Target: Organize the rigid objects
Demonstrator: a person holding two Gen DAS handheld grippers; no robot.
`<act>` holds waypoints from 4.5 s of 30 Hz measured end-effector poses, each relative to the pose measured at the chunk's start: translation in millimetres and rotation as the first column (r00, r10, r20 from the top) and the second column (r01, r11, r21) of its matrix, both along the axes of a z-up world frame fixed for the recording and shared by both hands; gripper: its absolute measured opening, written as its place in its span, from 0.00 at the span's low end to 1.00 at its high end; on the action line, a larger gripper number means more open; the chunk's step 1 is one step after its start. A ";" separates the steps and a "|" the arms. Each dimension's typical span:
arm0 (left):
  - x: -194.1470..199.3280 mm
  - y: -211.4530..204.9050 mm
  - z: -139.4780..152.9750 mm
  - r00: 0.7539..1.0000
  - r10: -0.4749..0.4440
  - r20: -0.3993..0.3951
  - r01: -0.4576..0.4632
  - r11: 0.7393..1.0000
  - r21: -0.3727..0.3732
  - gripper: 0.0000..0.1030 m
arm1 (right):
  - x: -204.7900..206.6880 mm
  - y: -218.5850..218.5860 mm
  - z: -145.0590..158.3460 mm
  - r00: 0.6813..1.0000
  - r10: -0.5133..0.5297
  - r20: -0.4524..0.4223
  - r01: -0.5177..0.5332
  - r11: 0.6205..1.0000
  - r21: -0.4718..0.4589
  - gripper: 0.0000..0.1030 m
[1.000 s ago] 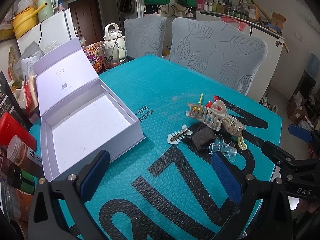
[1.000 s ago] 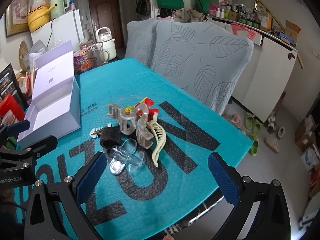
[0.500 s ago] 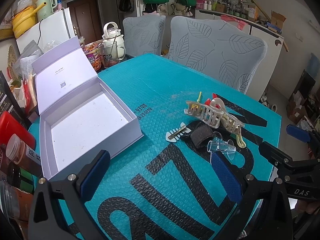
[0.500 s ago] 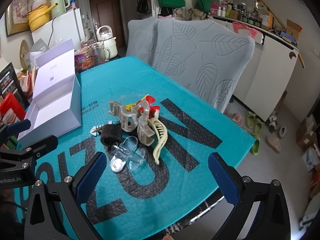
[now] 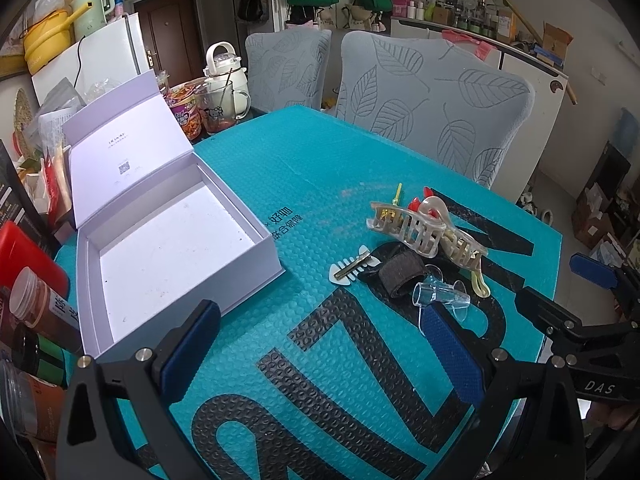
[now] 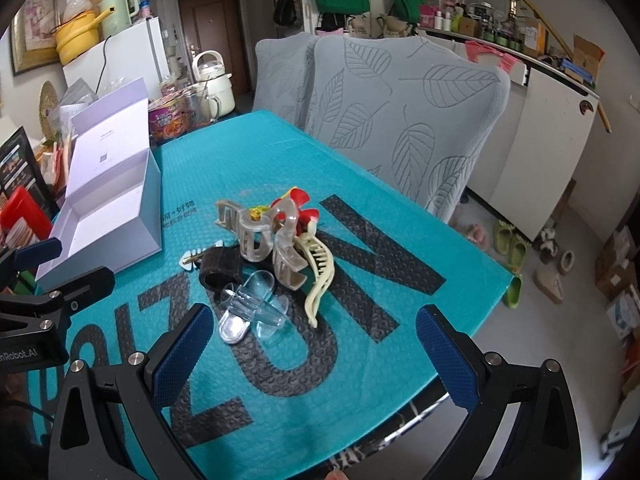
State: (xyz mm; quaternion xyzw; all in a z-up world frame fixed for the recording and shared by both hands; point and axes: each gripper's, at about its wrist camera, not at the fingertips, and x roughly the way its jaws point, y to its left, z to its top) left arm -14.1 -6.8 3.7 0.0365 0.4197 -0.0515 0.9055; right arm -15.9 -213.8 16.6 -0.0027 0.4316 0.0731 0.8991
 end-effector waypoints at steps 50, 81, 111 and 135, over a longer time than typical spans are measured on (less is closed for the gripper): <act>88.8 -56.3 -73.4 0.965 -0.054 -0.257 0.001 0.980 -0.200 0.45 | 52.6 -53.2 -58.6 0.991 0.005 -0.135 0.004 0.998 0.065 1.00; 10.4 31.0 -48.9 0.984 0.066 -0.168 -0.098 0.977 -0.191 0.44 | 21.8 25.1 -50.9 0.967 0.209 -0.145 -0.180 0.964 0.194 0.77; 7.5 63.0 -60.0 0.977 0.118 -0.177 -0.154 0.967 -0.203 0.44 | 43.3 53.4 -68.7 0.988 0.122 -0.098 -0.114 0.990 0.089 0.59; -48.3 91.1 -37.8 0.955 0.276 -0.110 -0.292 0.940 -0.176 0.44 | 9.4 106.2 -41.6 0.917 0.398 -0.035 -0.387 0.908 0.161 0.59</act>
